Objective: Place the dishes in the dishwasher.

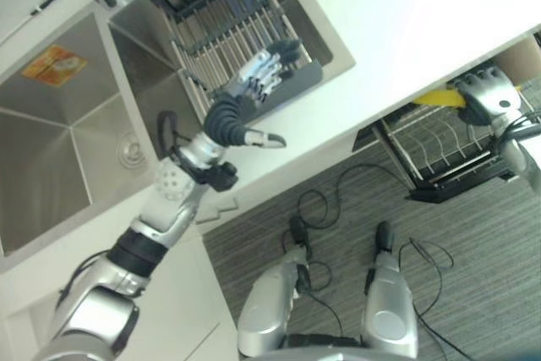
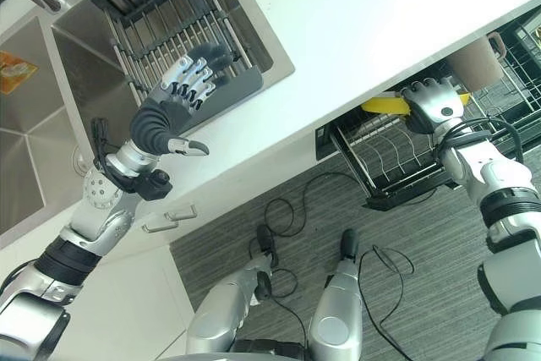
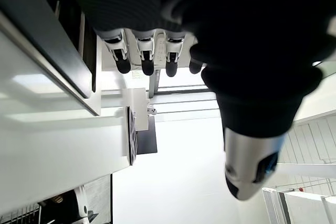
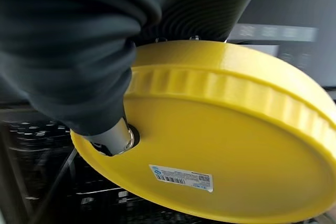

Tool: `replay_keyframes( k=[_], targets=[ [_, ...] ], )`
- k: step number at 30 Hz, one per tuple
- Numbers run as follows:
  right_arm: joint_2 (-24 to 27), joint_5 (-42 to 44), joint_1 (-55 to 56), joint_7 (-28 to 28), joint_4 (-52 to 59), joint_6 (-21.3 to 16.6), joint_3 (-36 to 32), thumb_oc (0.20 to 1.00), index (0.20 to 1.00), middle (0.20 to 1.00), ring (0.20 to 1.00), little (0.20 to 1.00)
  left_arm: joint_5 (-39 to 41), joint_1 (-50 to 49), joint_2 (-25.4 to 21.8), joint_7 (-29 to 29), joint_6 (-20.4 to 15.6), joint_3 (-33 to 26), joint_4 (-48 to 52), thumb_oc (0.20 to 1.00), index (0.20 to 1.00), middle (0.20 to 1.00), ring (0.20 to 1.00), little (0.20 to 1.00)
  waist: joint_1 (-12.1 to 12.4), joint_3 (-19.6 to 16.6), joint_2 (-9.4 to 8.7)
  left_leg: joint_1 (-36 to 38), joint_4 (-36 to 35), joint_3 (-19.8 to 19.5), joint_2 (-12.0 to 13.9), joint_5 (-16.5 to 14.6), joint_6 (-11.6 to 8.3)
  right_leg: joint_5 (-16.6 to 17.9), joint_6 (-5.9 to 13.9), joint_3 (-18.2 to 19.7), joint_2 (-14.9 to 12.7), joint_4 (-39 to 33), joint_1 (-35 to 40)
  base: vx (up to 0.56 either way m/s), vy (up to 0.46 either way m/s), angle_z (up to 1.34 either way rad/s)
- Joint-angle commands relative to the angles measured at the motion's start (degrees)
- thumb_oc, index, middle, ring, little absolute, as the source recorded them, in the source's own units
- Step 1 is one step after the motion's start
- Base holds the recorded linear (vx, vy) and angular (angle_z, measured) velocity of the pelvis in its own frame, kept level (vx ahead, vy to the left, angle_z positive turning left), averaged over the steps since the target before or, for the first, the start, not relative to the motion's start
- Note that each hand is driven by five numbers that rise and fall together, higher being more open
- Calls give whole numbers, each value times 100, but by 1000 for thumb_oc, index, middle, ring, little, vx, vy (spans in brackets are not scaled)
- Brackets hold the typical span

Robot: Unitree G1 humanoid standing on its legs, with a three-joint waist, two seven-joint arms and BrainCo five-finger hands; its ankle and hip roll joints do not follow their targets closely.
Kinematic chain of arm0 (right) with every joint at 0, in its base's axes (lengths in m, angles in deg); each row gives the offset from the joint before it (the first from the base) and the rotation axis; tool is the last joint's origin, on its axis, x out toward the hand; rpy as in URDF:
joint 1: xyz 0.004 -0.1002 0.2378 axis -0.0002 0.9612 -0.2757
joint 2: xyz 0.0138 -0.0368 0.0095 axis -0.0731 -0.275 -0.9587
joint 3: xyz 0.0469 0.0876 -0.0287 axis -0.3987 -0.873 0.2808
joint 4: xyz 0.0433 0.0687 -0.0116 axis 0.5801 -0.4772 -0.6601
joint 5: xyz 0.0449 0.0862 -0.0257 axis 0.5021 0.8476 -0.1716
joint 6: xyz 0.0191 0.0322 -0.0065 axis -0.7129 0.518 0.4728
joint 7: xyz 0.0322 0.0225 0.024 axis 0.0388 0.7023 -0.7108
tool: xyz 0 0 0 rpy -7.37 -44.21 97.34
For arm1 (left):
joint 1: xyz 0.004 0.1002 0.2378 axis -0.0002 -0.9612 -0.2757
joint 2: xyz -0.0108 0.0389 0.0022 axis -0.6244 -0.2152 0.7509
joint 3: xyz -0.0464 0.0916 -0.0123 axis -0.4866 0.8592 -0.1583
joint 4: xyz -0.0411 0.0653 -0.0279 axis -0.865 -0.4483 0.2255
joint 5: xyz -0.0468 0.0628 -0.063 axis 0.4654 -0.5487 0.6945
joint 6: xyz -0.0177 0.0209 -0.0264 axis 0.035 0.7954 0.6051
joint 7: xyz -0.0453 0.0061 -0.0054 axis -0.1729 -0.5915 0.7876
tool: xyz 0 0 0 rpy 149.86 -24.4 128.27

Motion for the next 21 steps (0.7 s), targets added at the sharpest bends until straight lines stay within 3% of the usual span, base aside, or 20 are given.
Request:
replay_keyframes(
  k=[1, 2, 7, 10, 16, 21],
  targets=[
    [211, 486, -960, 593, 381, 182, -99, 200, 200, 200, 200, 200, 660, 167, 87, 710, -88, -90, 432, 1000, 1000, 1000, 1000, 1000, 112, -193, -44, -132, 828, -321, 174, -896, -425, -302, 143, -190, -278, 873, -752, -42, 21, 3],
    [208, 442, -938, 490, 370, 180, -151, 200, 200, 200, 200, 200, 753, 162, 39, 1158, 28, 70, 544, 1000, 1000, 1000, 1000, 1000, 92, -182, -29, -121, 810, -303, 192, -890, -440, -291, 147, -201, -284, 879, -758, 0, 0, 0],
    [153, 442, -878, 502, 344, 204, -116, 200, 200, 200, 200, 200, 1317, 155, 164, 1679, 257, 328, 773, 1000, 1000, 1000, 1000, 1000, 46, -195, 17, -65, 756, -248, 177, -889, -425, -276, 165, -207, -322, 858, -738, -8, 43, 0],
    [-29, 306, -1061, 589, 81, 120, -47, 200, 200, 200, 200, 200, 1677, 310, 464, 2327, 1033, 680, 789, 1000, 1000, 1000, 1000, 1000, -13, -175, 59, -33, 729, -167, 176, -886, -426, -243, 173, -207, -354, 859, -753, -19, 31, 0],
    [-117, 255, -1117, 683, 78, 177, 37, 200, 200, 200, 200, 200, 1825, 102, 823, 2519, 1662, 1040, 770, 1000, 1000, 1000, 1000, 1000, -73, -140, 98, 7, 692, -133, 166, -889, -414, -227, 163, -181, -346, 829, -740, -6, 2, 0],
    [-143, 218, -1157, 668, 33, 149, 3, 200, 200, 200, 200, 200, 2174, -187, 1133, 2817, 2690, 1219, 661, 1000, 1000, 1000, 1000, 1000, -87, -114, 109, 1, 710, -128, 179, -891, -417, -220, 151, -167, -347, 851, -762, 0, 0, 0]
  ],
)
